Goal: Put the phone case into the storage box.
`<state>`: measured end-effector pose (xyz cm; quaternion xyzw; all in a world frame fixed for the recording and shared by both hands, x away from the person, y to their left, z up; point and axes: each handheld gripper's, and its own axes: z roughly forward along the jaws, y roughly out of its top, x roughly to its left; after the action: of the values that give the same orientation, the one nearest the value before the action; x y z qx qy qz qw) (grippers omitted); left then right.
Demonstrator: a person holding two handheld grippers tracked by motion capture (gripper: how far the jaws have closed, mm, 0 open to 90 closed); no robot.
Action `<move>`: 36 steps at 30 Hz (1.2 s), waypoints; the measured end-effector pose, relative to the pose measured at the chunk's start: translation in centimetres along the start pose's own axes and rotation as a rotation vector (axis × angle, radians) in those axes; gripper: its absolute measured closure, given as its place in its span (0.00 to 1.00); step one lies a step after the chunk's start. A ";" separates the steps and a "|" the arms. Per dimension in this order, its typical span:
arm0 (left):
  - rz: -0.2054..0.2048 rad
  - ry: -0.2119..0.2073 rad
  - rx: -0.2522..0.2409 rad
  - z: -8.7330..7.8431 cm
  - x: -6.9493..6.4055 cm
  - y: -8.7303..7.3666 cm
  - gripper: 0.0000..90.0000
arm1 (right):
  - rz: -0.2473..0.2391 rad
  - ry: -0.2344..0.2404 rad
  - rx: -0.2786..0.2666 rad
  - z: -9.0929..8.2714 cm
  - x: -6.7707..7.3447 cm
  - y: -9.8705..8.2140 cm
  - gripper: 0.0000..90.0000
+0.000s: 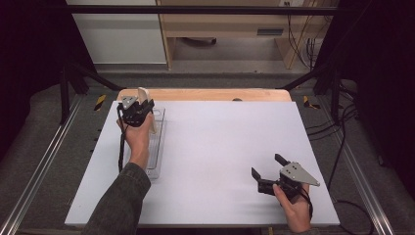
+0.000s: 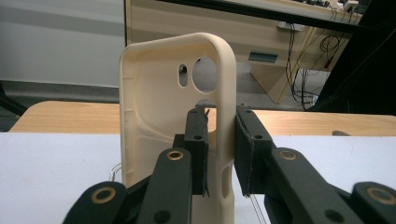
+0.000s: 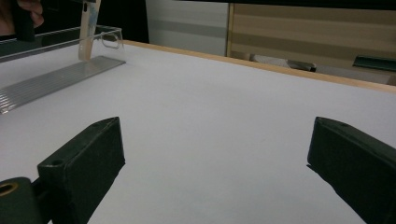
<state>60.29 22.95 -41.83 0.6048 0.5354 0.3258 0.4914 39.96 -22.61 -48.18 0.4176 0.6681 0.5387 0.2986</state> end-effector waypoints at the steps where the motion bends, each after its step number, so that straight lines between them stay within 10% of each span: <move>1: -0.002 -0.001 -0.001 0.0 0.0 0.0 0.84 | -0.001 -0.002 0.001 0.0 0.0 0.0 0.04; 36: -0.010 -0.016 0.000 0.7 0.1 -0.4 0.83 | -0.001 -0.004 0.008 0.0 0.0 -0.1 0.04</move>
<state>60.82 22.90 -42.41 0.6048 0.5343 0.3186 0.4972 39.99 -22.62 -48.28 0.4197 0.6699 0.5348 0.2986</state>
